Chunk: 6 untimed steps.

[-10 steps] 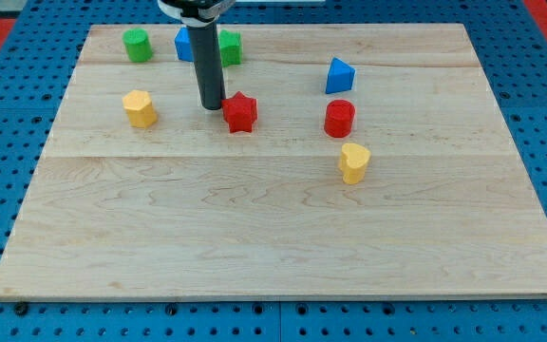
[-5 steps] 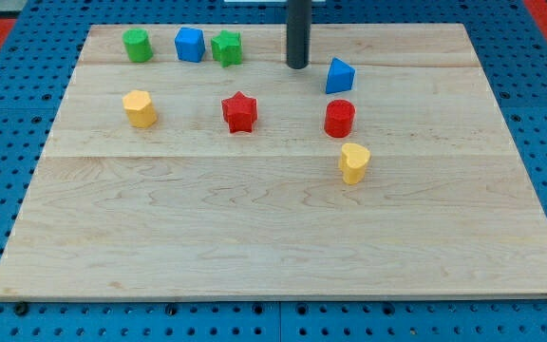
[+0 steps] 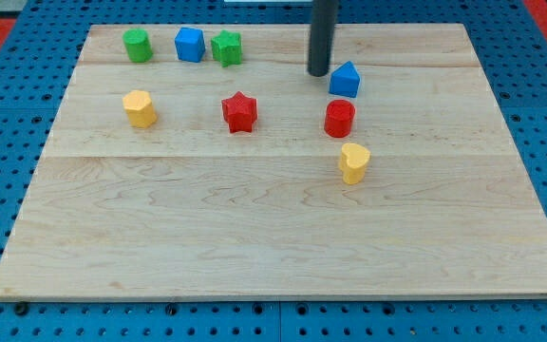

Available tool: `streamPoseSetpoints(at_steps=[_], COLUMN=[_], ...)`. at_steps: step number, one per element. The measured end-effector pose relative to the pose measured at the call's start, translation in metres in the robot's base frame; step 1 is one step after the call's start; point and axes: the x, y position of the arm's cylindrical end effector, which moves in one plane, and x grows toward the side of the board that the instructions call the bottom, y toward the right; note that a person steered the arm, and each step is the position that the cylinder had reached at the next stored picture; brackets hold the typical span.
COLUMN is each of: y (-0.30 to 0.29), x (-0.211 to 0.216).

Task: Move the blue triangle towards the red star

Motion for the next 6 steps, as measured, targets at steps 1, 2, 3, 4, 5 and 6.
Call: streamPoseSetpoints(at_steps=[1,2,3,4,5,6], y=[-0.073,-0.006,0.087,0.103,0.006,-0.113], x=[0.000,-0.022,-0.028,0.016,0.006,0.002])
